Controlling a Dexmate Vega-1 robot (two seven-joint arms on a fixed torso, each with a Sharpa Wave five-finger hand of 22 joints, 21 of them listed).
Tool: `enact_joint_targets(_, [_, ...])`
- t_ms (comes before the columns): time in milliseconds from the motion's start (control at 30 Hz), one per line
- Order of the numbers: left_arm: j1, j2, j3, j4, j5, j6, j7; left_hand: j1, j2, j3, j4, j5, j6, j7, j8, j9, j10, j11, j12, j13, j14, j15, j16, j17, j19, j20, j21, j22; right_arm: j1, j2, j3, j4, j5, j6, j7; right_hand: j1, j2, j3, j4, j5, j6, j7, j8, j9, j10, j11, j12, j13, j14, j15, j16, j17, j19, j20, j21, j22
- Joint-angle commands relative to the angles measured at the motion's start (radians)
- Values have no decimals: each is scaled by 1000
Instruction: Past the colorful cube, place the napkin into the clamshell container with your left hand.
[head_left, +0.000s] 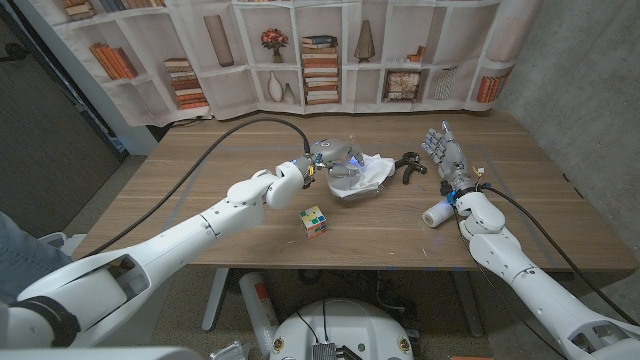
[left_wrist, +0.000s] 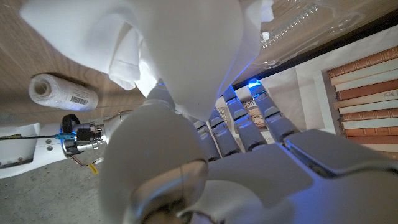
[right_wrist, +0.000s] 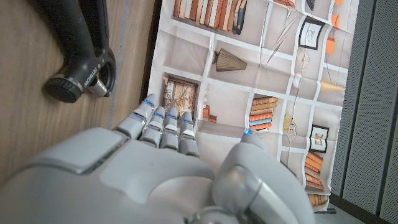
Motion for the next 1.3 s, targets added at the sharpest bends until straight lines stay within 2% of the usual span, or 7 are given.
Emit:
enact_joint_targets(33, [1,2,-11,-18,-11,3,-3,-14,0,1,10,9,-6,-3,-2,1,-4,5,5,0,-6,-111,6,1,-2,4,-3,4,1,3,2,6,2,6,4,3,10,0,-5,-6,7,0,0,6,9,-1,2,2,6,0,0,4,11,2,-2,4])
enact_joint_targets(633, [14,10,-32,-53,-12,14,11,-32,2,-4,21,17,-9,5,-10,2,-16,9,7,-8,-15,-105,7,-3,-6,8,-9,4,-7,2,4,2,3,10,2,2,10,0,-5,-7,7,0,0,6,9,-2,1,2,7,0,1,4,11,2,-2,4])
enact_joint_targets(1300, [57,33,-74,-113,-26,38,36,-42,6,-6,28,25,-9,5,-16,2,-21,11,11,-16,-18,-102,12,-7,-6,10,-14,4,-16,-11,6,-26,0,3,-1,2,10,-1,-6,-8,7,0,0,6,9,-3,1,2,7,1,1,4,10,2,-3,4])
